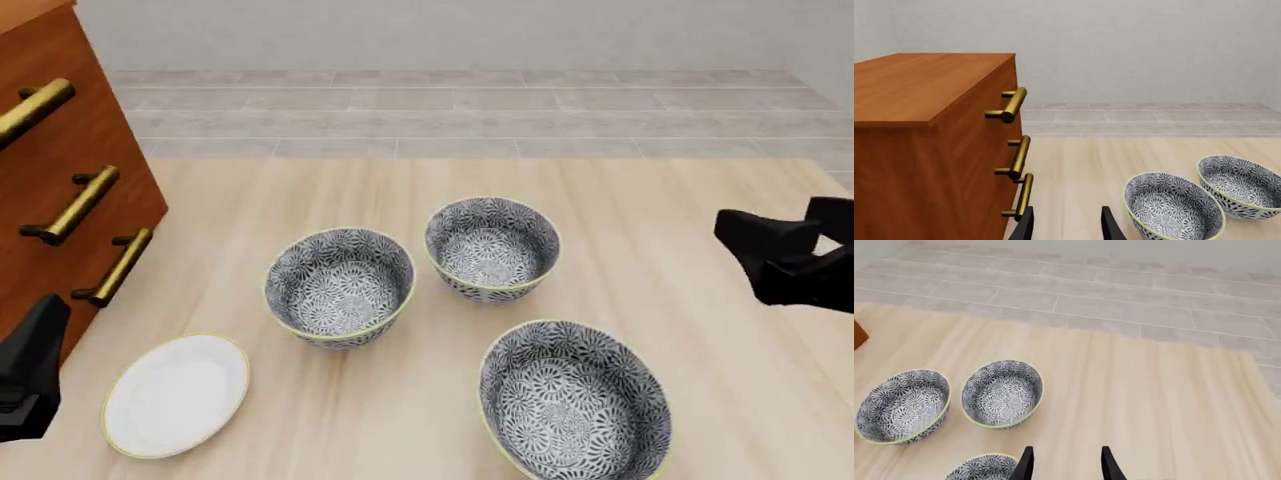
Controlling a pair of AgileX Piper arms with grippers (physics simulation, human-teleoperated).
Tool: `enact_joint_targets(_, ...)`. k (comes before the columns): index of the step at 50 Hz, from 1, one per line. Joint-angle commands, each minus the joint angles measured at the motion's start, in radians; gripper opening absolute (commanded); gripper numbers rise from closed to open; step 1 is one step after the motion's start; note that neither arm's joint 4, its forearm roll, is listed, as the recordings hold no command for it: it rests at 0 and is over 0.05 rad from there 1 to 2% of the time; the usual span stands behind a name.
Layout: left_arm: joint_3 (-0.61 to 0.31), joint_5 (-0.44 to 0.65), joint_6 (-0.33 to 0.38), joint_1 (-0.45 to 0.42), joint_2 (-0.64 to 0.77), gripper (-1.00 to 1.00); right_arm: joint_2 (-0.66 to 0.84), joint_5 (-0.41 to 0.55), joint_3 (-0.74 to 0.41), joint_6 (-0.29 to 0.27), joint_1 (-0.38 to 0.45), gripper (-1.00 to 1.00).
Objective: Stack the bowl at the front on the bowl in the middle.
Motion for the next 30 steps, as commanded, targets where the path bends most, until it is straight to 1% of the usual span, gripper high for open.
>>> enact_joint_targets(1,-0.001,0.004,0.0,0.0,-0.002,1.0,0.217,0.211,-0.239,0.092,0.12,1.0)
enact_joint_targets(2,-0.002,0.004,0.001,0.0,-0.003,1.0,0.233,0.225,-0.245,0.135,0.154,1.0)
enact_joint_targets(3,-0.002,0.005,0.002,0.0,-0.005,1.0,0.25,0.235,-0.251,0.14,0.169,1.0)
enact_joint_targets(5,-0.003,0.004,0.0,0.0,0.0,1.0,0.281,0.251,-0.275,0.172,0.191,1.0)
enact_joint_targets(6,-0.001,0.007,0.0,0.0,-0.006,1.0,0.303,0.26,-0.294,0.179,0.191,1.0)
enact_joint_targets(7,-0.001,0.009,0.002,0.0,-0.01,1.0,0.319,0.266,-0.302,0.199,0.204,1.0)
enact_joint_targets(8,-0.001,0.009,0.002,0.0,-0.011,1.0,0.328,0.274,-0.313,0.193,0.203,1.0)
enact_joint_targets(10,-0.004,0.004,-0.001,0.0,0.001,1.0,0.371,0.288,-0.35,0.203,0.19,1.0)
enact_joint_targets(12,-0.003,0.005,0.0,0.0,-0.001,1.0,0.392,0.3,-0.374,0.187,0.173,1.0)
enact_joint_targets(13,-0.001,0.008,0.002,0.0,-0.009,1.0,0.413,0.311,-0.396,0.148,0.156,1.0)
enact_joint_targets(14,-0.001,0.009,0.002,0.0,-0.01,1.0,0.427,0.316,-0.403,0.168,0.163,1.0)
enact_joint_targets(21,-0.001,0.004,0.0,0.0,-0.002,1.0,0.514,0.374,-0.496,0.155,0.167,1.0)
enact_joint_targets(22,-0.001,0.004,-0.001,0.0,-0.002,1.0,0.52,0.378,-0.501,0.167,0.174,1.0)
enact_joint_targets(23,-0.001,0.005,0.001,0.0,-0.005,1.0,0.539,0.387,-0.506,0.164,0.183,1.0)
enact_joint_targets(25,-0.001,0.005,0.002,0.0,-0.006,1.0,0.556,0.392,-0.513,0.178,0.201,1.0)
enact_joint_targets(26,-0.001,0.005,0.001,0.0,-0.005,1.0,0.567,0.394,-0.516,0.165,0.196,1.0)
enact_joint_targets(30,-0.001,0.004,0.002,0.0,-0.005,1.0,0.616,0.406,-0.556,0.162,0.194,1.0)
